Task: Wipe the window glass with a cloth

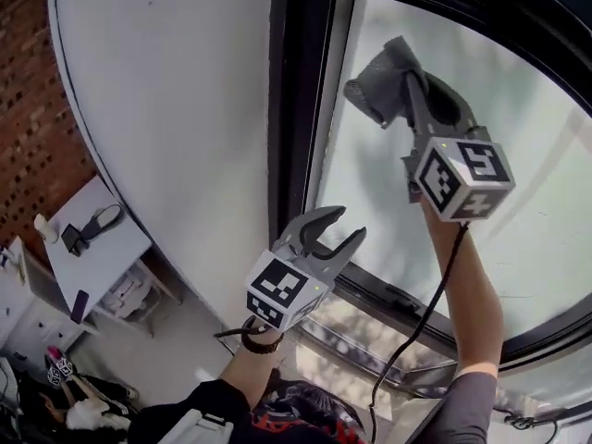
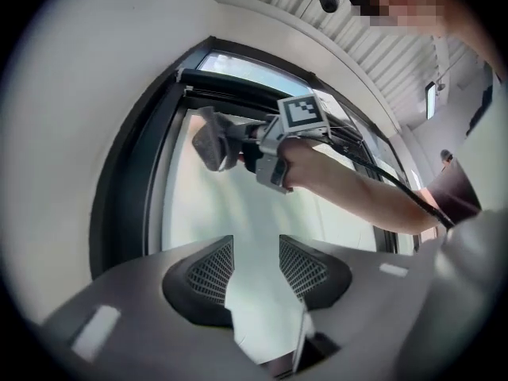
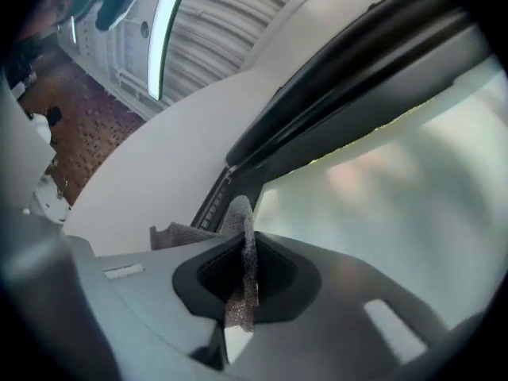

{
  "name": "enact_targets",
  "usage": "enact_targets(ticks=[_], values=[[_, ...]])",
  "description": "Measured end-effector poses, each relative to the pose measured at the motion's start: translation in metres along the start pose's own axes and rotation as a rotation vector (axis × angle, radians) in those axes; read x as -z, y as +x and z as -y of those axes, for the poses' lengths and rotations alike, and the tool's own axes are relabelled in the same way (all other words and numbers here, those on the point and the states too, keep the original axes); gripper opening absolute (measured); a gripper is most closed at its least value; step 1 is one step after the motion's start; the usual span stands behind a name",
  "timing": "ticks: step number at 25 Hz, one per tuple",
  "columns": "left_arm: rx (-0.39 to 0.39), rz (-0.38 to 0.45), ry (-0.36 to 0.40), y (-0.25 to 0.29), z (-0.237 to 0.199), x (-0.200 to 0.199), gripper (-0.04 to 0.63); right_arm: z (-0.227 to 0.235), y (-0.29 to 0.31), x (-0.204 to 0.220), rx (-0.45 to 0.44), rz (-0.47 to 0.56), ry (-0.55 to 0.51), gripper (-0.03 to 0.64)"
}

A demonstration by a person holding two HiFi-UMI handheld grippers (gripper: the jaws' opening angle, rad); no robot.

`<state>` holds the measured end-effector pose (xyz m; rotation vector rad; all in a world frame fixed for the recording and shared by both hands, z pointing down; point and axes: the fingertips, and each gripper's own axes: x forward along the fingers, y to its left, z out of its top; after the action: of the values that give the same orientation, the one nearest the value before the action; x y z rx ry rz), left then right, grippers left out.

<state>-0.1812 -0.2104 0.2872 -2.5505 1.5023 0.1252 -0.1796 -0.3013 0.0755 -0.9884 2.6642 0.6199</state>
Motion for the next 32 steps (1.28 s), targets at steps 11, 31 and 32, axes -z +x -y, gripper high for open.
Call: enact_targets(ticks=[11,31,32], values=[[0.027,-0.004,-0.044,0.021,-0.011,0.004,0.149,0.056,0.004,0.009,0.15,-0.065,-0.151,0.015],[0.452,0.017,-0.068,0.127,0.179,0.004,0.149,0.382,-0.493,-0.051,1.148,-0.138,-0.194,0.014],[0.453,0.015,-0.067,0.128,0.18,0.004,0.149,0.384,-0.498,-0.052,1.158,-0.124,-0.184,0.014]])
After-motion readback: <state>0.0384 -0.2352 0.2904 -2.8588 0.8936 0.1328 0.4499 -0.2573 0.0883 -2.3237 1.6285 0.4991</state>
